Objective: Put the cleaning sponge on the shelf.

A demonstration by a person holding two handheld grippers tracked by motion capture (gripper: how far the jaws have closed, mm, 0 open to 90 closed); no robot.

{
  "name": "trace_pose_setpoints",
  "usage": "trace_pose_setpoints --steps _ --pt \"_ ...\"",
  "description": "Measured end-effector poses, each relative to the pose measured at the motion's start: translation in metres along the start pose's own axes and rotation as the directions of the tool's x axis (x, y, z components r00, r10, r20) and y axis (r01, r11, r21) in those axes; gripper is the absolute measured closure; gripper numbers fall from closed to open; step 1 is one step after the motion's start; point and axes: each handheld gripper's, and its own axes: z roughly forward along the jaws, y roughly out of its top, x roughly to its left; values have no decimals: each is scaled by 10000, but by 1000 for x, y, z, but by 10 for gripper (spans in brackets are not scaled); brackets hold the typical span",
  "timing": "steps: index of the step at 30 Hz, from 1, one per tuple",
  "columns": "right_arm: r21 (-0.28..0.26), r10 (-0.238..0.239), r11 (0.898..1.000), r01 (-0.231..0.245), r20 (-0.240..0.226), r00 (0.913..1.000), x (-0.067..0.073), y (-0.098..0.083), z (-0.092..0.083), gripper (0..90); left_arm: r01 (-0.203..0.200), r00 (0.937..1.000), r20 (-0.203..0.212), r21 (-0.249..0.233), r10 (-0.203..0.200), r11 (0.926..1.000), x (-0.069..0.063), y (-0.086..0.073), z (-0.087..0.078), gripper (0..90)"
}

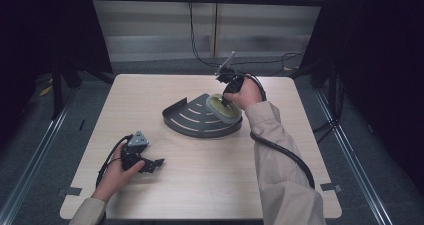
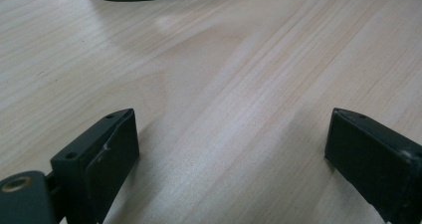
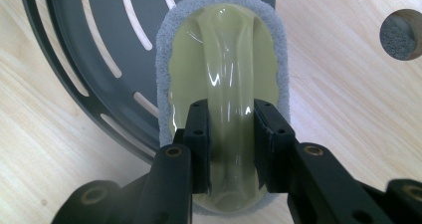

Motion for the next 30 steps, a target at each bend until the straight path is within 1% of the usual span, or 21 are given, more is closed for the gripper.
trace_pose_setpoints --steps 3,4,7,12,14,15,17,22,24,25,30 --pt "52 20 10000 -20 -29 10000 -1 1 6 710 -2 10000 0 1 2 10000 0 0 0 64" --pt "68 117 9999 -117 -72 9999 0 1 7 710 -9 10000 1 6 9 10000 0 0 0 63" --pt "49 16 10000 -16 -72 10000 0 2 9 710 3 10000 6 1 -3 10000 0 0 0 63" --pt "40 65 10000 -65 -98 9999 0 3 11 710 5 10000 4 -4 -5 10000 0 0 0 63" --pt "29 -30 10000 30 -84 10000 0 4 13 710 3 10000 2 -2 -3 10000 0 0 0 63" --pt "29 50 10000 -50 -107 9999 0 4 14 710 4 10000 3 -2 -4 10000 0 0 0 63" --pt "62 70 10000 -69 -95 9999 0 4 16 710 6 10000 -55 9 -6 10000 0 0 0 63" --pt "90 124 9999 -123 -149 9998 -1 3 20 709 4 10000 -53 9 -4 10000 0 0 0 63" --pt "106 42 9999 -41 -103 9999 -1 3 21 709 -9 10000 -53 18 9 10000 0 0 0 63" --pt "66 107 9999 -106 -141 9998 -1 3 22 709 7 10000 -54 7 -7 10000 0 0 0 63" --pt "96 77 9999 -76 -122 9999 -1 1 26 708 15 10000 -54 -1 -15 10000 0 0 0 63"
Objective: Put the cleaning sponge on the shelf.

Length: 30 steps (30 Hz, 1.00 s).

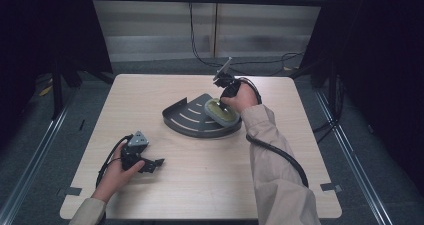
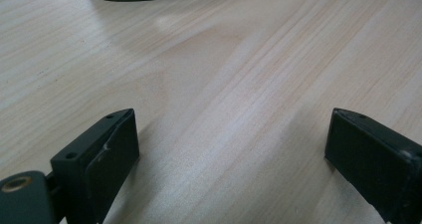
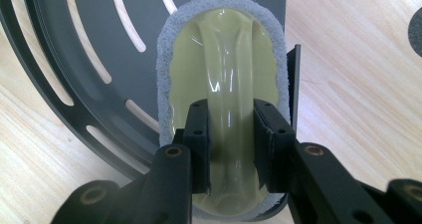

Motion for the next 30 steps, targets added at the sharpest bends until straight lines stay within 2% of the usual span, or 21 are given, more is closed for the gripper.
trace_pose_setpoints --steps 11,30 --pt "-67 -54 10000 54 -39 10000 0 -2 9 706 -3 10000 21 -13 4 10000 0 0 0 63" --pt "125 -237 9996 237 -17 9997 3 -4 21 701 -14 10000 -7 7 14 10000 0 0 0 63"
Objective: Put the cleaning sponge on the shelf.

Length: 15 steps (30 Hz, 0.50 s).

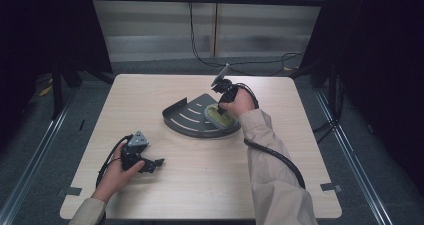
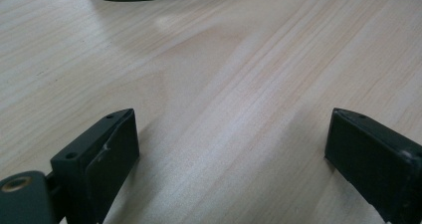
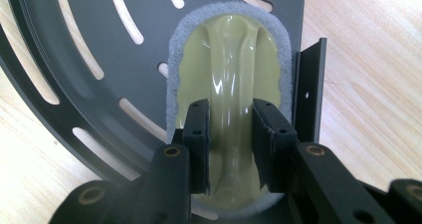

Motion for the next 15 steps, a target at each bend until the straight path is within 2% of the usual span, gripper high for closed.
trace_pose_setpoints --steps 4,15 --pt "-46 156 9999 -156 -72 9999 -1 -2 -2 703 4 10000 30 -12 -4 10000 0 0 0 63" --pt "-52 48 10000 -48 14 10000 -4 -5 -4 704 15 10000 1 -11 -15 10000 0 0 0 63"
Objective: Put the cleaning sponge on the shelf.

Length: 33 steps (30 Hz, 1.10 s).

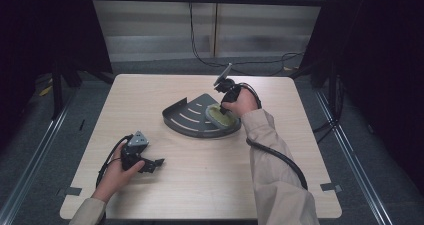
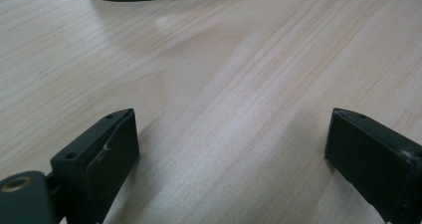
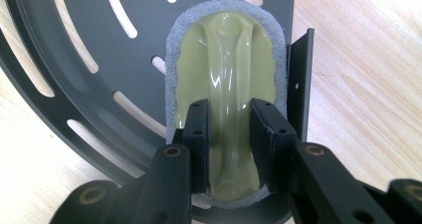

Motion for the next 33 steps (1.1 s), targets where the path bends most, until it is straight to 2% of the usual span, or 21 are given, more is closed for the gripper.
trace_pose_setpoints --steps 15,24,27,29,32,33 --pt "-50 108 9999 -107 120 9999 -1 -1 -3 649 1 10000 45 -4 -1 10000 0 0 0 63" --pt "-17 181 9998 -180 50 9998 0 -4 -8 508 -11 10000 29 -8 11 10000 0 0 0 63" --pt "31 200 9998 -201 97 9998 1 -6 -11 429 -8 10000 24 -9 8 10000 0 0 0 63" --pt "-36 167 9999 -167 200 9997 1 -7 -12 400 -17 10000 60 1 17 10000 0 0 0 63" --pt "-84 258 9996 -257 95 9996 1 -9 -14 376 -15 10000 57 -2 15 10000 0 0 0 63" --pt "-115 159 9998 -157 125 9998 1 -9 -15 362 -13 10000 64 -2 13 10000 0 0 0 63"
